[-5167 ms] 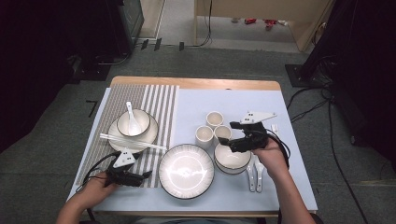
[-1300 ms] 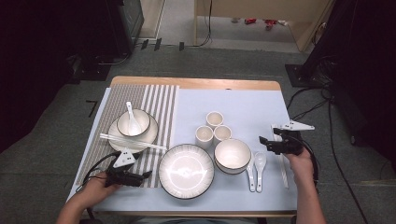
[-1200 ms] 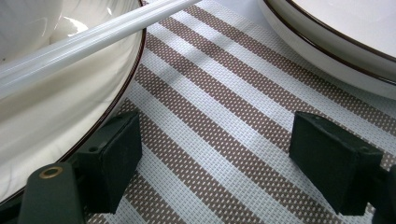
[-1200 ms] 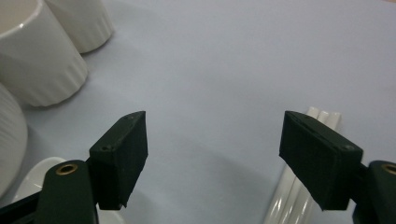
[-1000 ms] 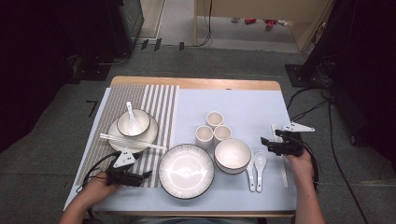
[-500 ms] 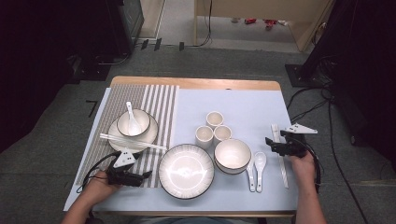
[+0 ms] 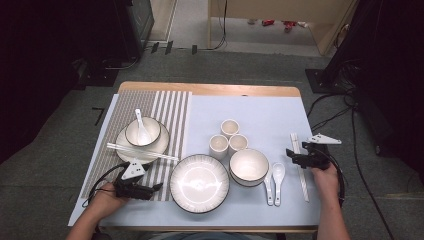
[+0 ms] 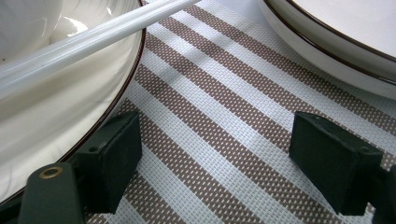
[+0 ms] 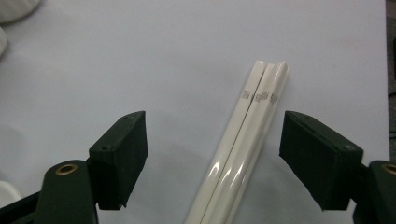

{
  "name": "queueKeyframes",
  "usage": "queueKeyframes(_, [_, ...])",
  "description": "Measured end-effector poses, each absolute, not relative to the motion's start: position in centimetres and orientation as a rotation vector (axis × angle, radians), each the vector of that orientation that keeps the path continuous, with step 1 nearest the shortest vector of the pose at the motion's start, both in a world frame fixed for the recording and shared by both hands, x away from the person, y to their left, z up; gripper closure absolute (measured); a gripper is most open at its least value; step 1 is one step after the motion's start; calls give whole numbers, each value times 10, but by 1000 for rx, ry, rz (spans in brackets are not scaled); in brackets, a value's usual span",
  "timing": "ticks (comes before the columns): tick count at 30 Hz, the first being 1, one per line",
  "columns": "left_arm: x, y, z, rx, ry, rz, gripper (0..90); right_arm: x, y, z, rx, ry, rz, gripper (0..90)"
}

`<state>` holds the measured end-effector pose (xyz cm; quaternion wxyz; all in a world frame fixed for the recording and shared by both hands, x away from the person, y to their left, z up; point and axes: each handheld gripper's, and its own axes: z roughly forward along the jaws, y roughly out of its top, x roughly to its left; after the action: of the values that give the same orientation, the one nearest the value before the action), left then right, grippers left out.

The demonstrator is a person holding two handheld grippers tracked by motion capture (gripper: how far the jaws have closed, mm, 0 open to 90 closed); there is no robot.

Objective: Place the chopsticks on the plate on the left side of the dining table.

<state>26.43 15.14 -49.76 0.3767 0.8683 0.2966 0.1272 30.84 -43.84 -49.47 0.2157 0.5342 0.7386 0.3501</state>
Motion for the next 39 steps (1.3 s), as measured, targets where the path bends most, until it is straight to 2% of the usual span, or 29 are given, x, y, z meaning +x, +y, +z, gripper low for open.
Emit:
queueKeyframes(7, [264, 151, -498, 2221, 758, 325, 174, 311, -437, -501, 1488, 2075, 943, 229])
queueKeyframes(13, [264, 151, -497, 2222, 758, 325, 174, 311, -435, -503, 1470, 2089, 940, 179])
queueKeyframes(32, [265, 153, -495, 2243, 748, 322, 183, 311, -434, -503, 1466, 2086, 929, 178])
queueKeyframes(35, [265, 154, -493, 2246, 768, 313, 233, 311, -433, -503, 1466, 2085, 929, 177])
queueKeyframes(39, [266, 158, -488, 2243, 783, 295, 251, 311, -433, -503, 1467, 2084, 929, 177])
